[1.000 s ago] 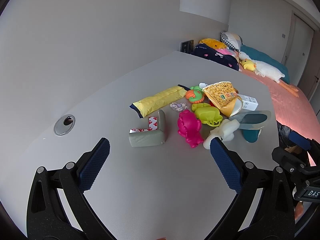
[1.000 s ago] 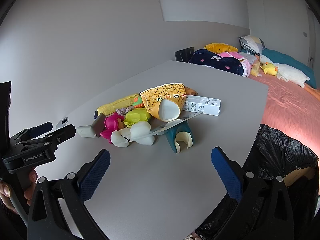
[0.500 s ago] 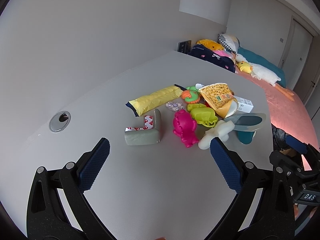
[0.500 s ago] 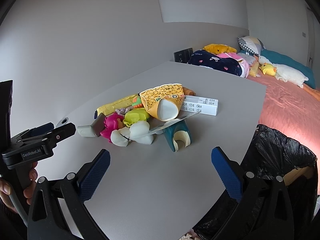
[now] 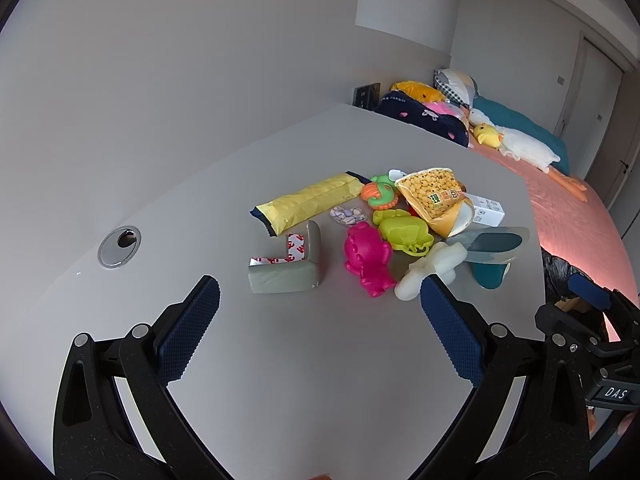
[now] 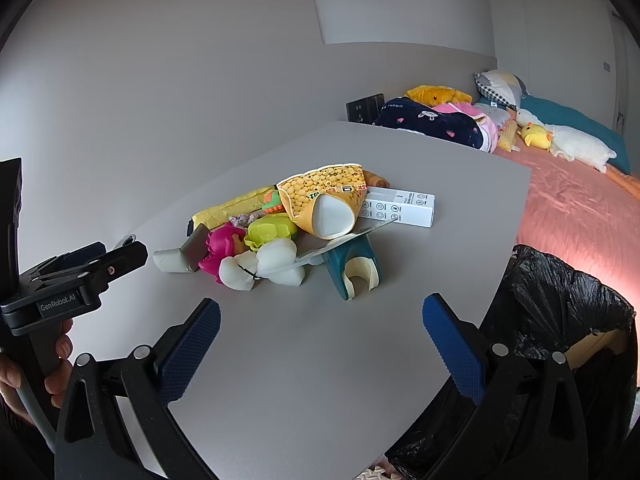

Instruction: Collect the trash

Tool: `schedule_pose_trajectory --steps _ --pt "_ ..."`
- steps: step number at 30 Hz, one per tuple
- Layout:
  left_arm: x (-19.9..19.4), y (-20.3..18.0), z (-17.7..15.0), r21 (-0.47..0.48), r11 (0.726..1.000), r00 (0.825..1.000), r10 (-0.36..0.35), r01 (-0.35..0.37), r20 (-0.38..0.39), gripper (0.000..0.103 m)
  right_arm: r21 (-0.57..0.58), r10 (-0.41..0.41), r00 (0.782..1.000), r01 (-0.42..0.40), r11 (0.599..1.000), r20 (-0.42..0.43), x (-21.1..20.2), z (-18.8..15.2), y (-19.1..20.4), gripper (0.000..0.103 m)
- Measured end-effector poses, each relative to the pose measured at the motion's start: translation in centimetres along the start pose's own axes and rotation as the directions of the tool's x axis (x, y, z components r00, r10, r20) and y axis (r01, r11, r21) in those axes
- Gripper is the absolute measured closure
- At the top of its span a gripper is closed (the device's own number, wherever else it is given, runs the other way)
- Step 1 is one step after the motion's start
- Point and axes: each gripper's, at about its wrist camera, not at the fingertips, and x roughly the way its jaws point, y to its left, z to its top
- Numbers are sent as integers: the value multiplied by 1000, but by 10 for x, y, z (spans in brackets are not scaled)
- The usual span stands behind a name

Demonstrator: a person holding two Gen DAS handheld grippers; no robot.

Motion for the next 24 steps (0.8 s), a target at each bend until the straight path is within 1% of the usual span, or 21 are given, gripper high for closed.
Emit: schedule_pose_trajectory --steps 3,6,9,14,18,21,24 --pt "4 0 -1 17 1000 1000 9 -9 -11 6 -1 -1 1000 1 1000 -14 3 0 -1 2" --pt "9 0 -1 27 999 999 37 -36 -18 6 18 16 999 -15 1000 -30 8 0 -5 2" --pt "14 5 -1 23 999 999 32 -31 -33 6 20 33 999 -32 999 -40 13 1 -6 2" --pt "22 5 0 69 996 998 52 -50 -32 6 10 53 998 -52 999 -45 23 4 -9 2" --pt "30 7 1 85 995 997 57 -54 -42 6 -1 57 997 -57 998 -56 32 5 -12 3" --pt "36 11 4 86 996 998 35 -31 -50 6 -28 39 997 -41 999 -66 42 9 -12 10" --pt "42 17 10 87 996 998 34 -30 -49 6 -48 33 996 -37 998 -83 53 13 -13 13"
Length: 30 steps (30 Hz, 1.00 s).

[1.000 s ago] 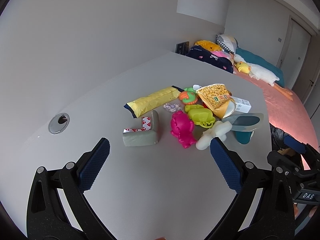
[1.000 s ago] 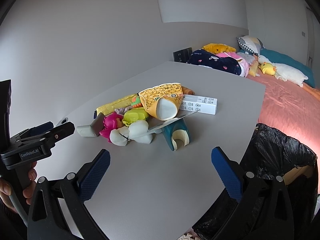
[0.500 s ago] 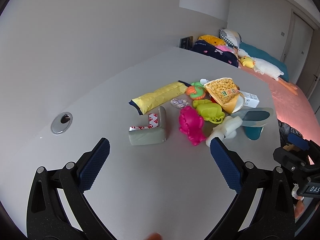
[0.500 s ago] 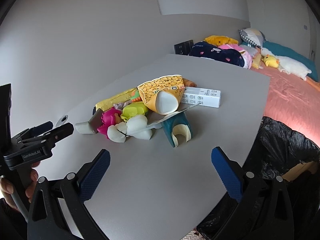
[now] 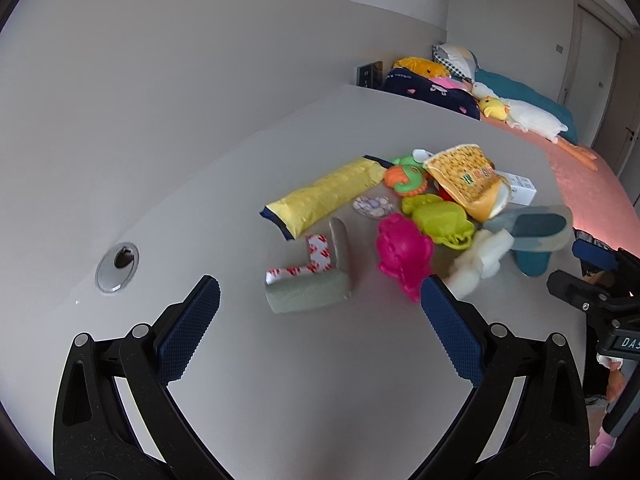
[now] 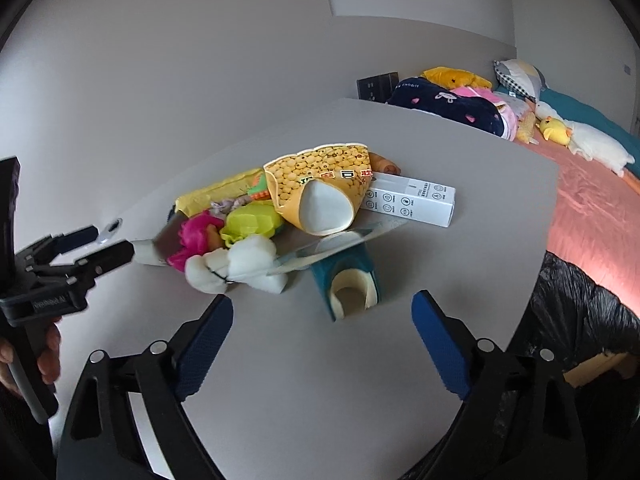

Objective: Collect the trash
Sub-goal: 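Grasp the pale blue insole with the right gripper while the left grasps the grey-red packaging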

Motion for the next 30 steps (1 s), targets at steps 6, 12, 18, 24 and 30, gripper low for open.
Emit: schedule_pose_trajectory --steps 6,12,18,24,30 --pt "19 10 11 8 1000 1000 0 0 -23 6 -39 -10 1000 9 999 -24 18 8 3 18" --pt "37 16 19 38 999 998 -18 20 -53 6 -72 -31 999 28 997 -38 33 17 7 25" --pt "56 19 20 60 998 996 -31 37 -86 6 -90 -61 997 56 994 -53 49 27 5 44" --pt "72 18 11 78 996 991 -21 32 -131 17 -95 -66 997 62 994 -46 55 30 3 45" --pt "70 13 7 61 996 990 -49 58 -135 44 -33 -34 999 33 999 -32 47 24 -4 46"
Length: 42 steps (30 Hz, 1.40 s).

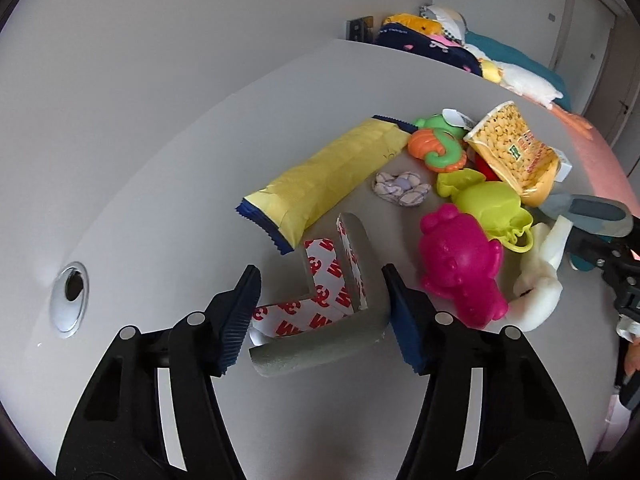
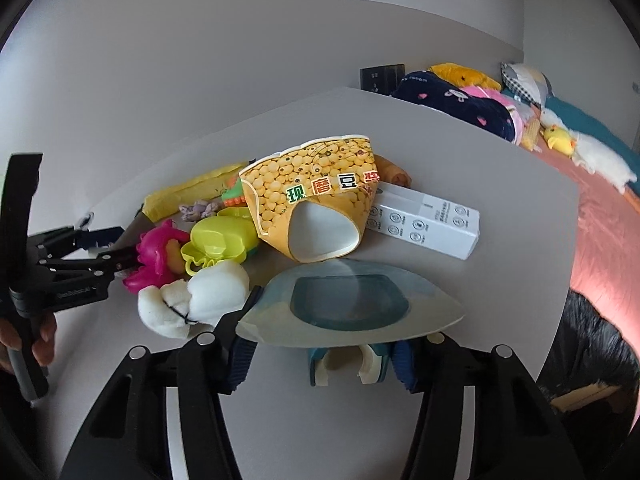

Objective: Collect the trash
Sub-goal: 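Grasp the pale blue insole with the right gripper while the left grasps the grey-red packaging, then carry both held items over to the black trash bag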

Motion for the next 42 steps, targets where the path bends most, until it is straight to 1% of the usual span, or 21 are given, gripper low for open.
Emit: schedule_pose_trajectory --steps 5,6,8,9,12,17,20,27,35,42 --pt "-10 -1 -5 -31 999 999 10 -9 43 47 59 50 999 -51 997 21 -11 -6 -7 46" --pt "-15 -2 -5 -38 999 998 8 -5 63 61 66 55 998 -57 996 28 -14 -6 -8 46" --pt "-25 1 -7 -65 998 997 5 0 82 61 75 62 997 -65 995 39 -21 -7 -8 46" --pt "-30 1 -8 -71 997 996 -8 15 90 61 81 72 996 -76 994 45 -25 -8 -9 46" --pt "-42 -3 -14 -81 997 993 3 7 121 63 89 81 995 -86 992 65 -36 -10 -10 46" --pt "-61 -7 -21 -120 992 986 -11 31 168 64 90 101 990 -110 990 99 -56 -13 -10 46" --pt "-75 -19 -22 -107 993 981 -23 44 195 64 90 109 986 -121 989 126 -72 -16 -12 46" --pt "-90 -59 -8 -57 996 970 -60 75 236 64 111 96 981 -116 987 169 -103 -20 -33 46" --pt "-98 -104 3 13 994 963 -110 110 244 64 148 64 978 -94 985 196 -126 -30 -64 46" --pt "-94 -144 13 67 985 956 -172 160 236 64 190 21 977 -62 980 212 -144 -41 -93 46"
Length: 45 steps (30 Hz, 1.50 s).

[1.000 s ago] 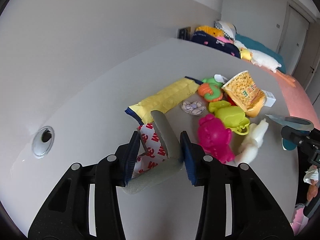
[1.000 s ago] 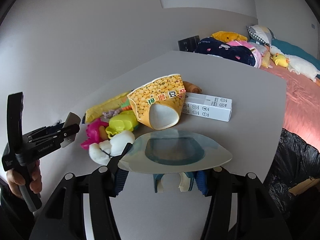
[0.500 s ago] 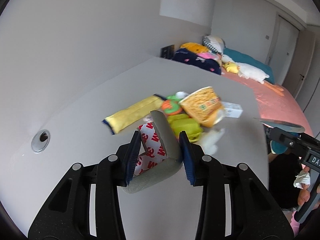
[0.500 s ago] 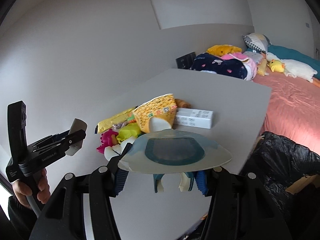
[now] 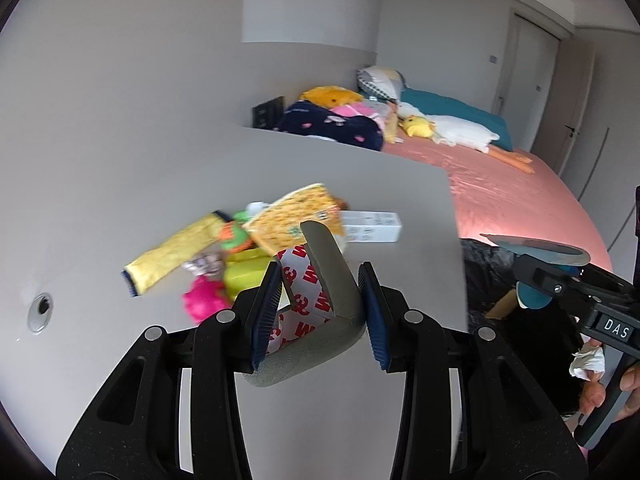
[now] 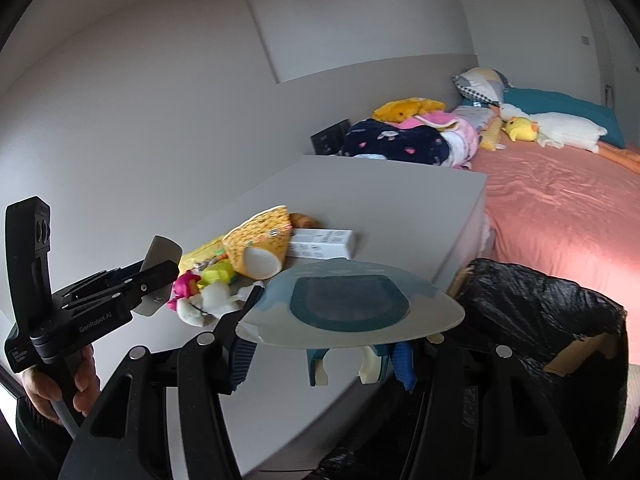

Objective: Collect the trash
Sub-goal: 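Carry both held items over to the black trash bag, then open both grippers to drop the items into the black bag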

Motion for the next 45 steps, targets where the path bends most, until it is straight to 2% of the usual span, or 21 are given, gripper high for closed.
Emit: schedule_pose_trajectory --steps 14,26,32,33,34,35,36,39,42,45 --pt "28 -75 11 98 986 991 -131 133 -33 64 72 -106 994 104 992 38 -35 -1 -55 46" --pt "49 -127 12 169 957 971 -221 234 -90 63 135 -208 977 201 970 40 -59 -8 -98 45" --pt "62 -161 6 221 932 954 -260 288 -148 61 207 -272 962 261 943 25 -73 -13 -126 44" --pt "66 -167 4 229 920 943 -283 318 -174 52 217 -276 961 265 939 18 -74 -13 -130 43" --pt "69 -173 2 240 908 933 -297 342 -205 40 226 -283 959 276 934 -1 -74 -14 -134 33" --pt "71 -179 -1 254 900 927 -303 354 -220 9 234 -303 953 299 925 -21 -74 -14 -137 26" --pt "71 -186 -5 284 894 933 -296 346 -205 6 248 -338 940 336 909 -39 -74 -14 -141 17" --pt "72 -194 -12 332 893 949 -252 303 -190 6 274 -392 919 386 881 -33 -80 -15 -149 17" --pt "76 -188 -11 295 899 940 -269 324 -210 6 291 -400 916 387 875 -16 -84 -17 -154 17" --pt "74 -180 -10 281 905 942 -269 318 -199 6 292 -405 914 389 874 -7 -84 -17 -154 17"
